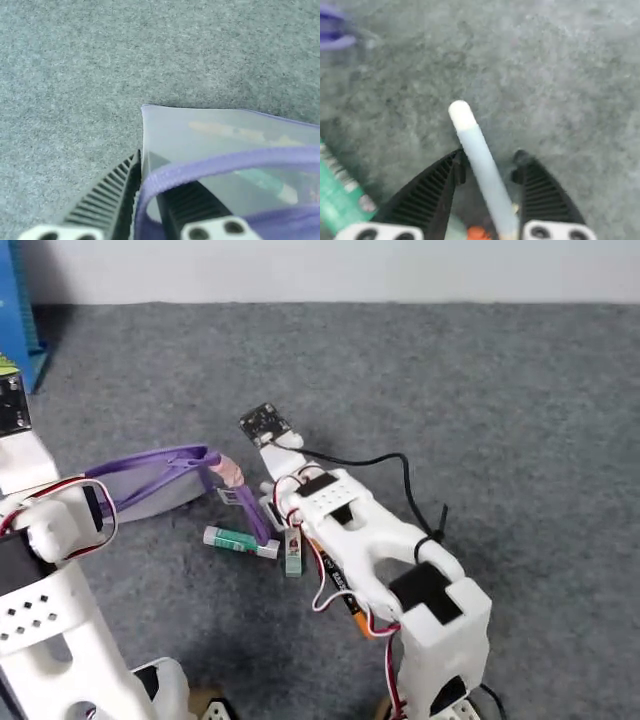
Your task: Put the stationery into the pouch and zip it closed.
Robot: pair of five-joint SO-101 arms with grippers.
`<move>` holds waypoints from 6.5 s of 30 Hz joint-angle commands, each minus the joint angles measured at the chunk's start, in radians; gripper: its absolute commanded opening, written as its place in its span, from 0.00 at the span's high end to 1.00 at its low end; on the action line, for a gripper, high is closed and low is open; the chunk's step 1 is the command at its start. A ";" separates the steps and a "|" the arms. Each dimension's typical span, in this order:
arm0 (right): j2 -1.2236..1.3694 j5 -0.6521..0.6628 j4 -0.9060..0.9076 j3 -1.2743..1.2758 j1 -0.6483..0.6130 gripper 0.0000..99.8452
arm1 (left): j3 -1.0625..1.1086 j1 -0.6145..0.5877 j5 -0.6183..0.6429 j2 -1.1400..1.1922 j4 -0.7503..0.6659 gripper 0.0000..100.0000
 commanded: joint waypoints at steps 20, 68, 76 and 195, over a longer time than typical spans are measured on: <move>-0.535 0.046 0.576 -0.169 0.004 0.99 | -0.019 -0.005 -0.008 -0.017 0.002 0.99; -1.198 -0.005 -0.946 0.364 -0.398 0.99 | -0.007 -0.003 -0.005 -0.017 0.003 0.99; -1.036 -0.097 -1.181 0.371 -0.358 0.99 | -0.005 -0.003 -0.005 -0.017 0.003 0.99; -0.710 -0.068 0.452 0.293 -0.074 0.99 | 0.021 -0.009 -0.011 -0.015 -0.008 0.99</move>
